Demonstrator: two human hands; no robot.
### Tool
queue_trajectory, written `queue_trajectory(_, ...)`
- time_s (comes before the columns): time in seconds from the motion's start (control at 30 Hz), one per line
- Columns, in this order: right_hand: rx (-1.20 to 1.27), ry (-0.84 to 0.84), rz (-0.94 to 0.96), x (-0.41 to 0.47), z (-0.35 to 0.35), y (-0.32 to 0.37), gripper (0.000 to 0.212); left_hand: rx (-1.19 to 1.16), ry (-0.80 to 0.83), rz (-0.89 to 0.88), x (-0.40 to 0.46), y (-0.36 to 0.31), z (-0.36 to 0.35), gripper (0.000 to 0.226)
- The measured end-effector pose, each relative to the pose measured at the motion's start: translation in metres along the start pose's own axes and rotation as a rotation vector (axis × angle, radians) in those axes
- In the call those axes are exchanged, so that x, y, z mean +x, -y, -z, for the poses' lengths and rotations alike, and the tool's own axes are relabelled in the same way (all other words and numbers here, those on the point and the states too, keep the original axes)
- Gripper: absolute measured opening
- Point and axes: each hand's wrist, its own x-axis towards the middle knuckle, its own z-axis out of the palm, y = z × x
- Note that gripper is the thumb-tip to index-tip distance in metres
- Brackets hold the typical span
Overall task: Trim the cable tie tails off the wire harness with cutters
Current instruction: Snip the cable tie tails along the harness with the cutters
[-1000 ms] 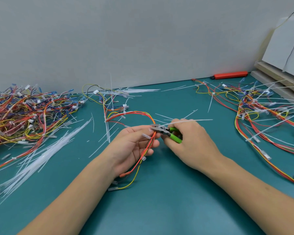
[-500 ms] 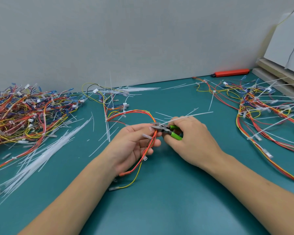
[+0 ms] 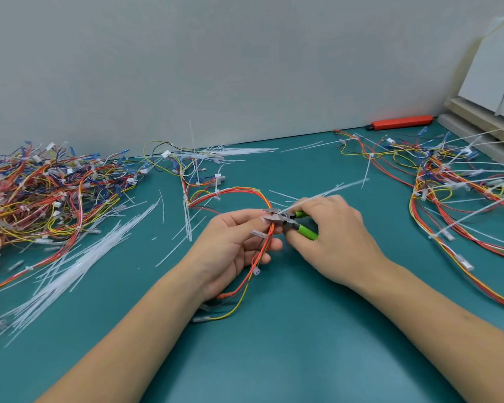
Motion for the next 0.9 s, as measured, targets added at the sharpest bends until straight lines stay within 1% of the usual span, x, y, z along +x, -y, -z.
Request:
queue_trajectory(0.07, 0.011, -0.005, -0.001, 0.0000, 0.0009, 0.0005, 0.024, 0.007, -0.004, -0.008, 0.0008, 0.0008, 0.0004, 0.014)
queue_trajectory(0.2, 0.011, -0.010, 0.005, 0.0002, 0.0007, 0.0006, 0.024, 0.006, 0.002, -0.019, 0.0016, 0.0021, 0.0015, 0.012)
queue_trajectory(0.47, 0.011, 0.000, -0.002, 0.0010, -0.0004, 0.0001, 0.013, 0.020, 0.026, -0.051, 0.0014, 0.0040, 0.0030, 0.016)
queue_trajectory(0.5, 0.038, -0.005, -0.016, 0.0009, 0.0002, -0.0006, 0.015, 0.022, 0.036, -0.056, 0.0011, 0.0044, 0.0034, 0.016)
queue_trajectory(0.57, 0.064, -0.005, -0.052, 0.0008, 0.0006, 0.0002, 0.028, 0.035, 0.053, -0.066, 0.0014, 0.0054, 0.0043, 0.017)
queue_trajectory(0.67, 0.015, -0.018, -0.071, -0.0011, -0.0006, 0.0034, 0.032, 0.047, 0.066, -0.069, 0.0017, 0.0058, 0.0049, 0.018)
queue_trajectory(0.73, 0.014, -0.052, -0.067, -0.0034, -0.0009, 0.0046, 0.029, 0.041, 0.069, -0.068, 0.0015, 0.0056, 0.0051, 0.021)
queue_trajectory(0.77, 0.019, -0.057, -0.055, -0.0036, -0.0004, 0.0044, 0.023, 0.036, 0.067, -0.065, 0.0015, 0.0055, 0.0049, 0.022)
queue_trajectory(0.8, 0.011, -0.046, -0.048, -0.0033, 0.0005, 0.0047, 0.016, 0.030, 0.062, -0.060, 0.0014, 0.0054, 0.0044, 0.022)
queue_trajectory(0.83, -0.005, -0.029, -0.050, -0.0028, 0.0013, 0.0058, 0.016, 0.025, 0.052, -0.057, 0.0013, 0.0055, 0.0040, 0.022)
queue_trajectory(0.9, -0.018, 0.002, -0.078, -0.0022, 0.0046, 0.0093, 0.036, 0.018, 0.033, -0.051, 0.0017, 0.0053, 0.0029, 0.026)
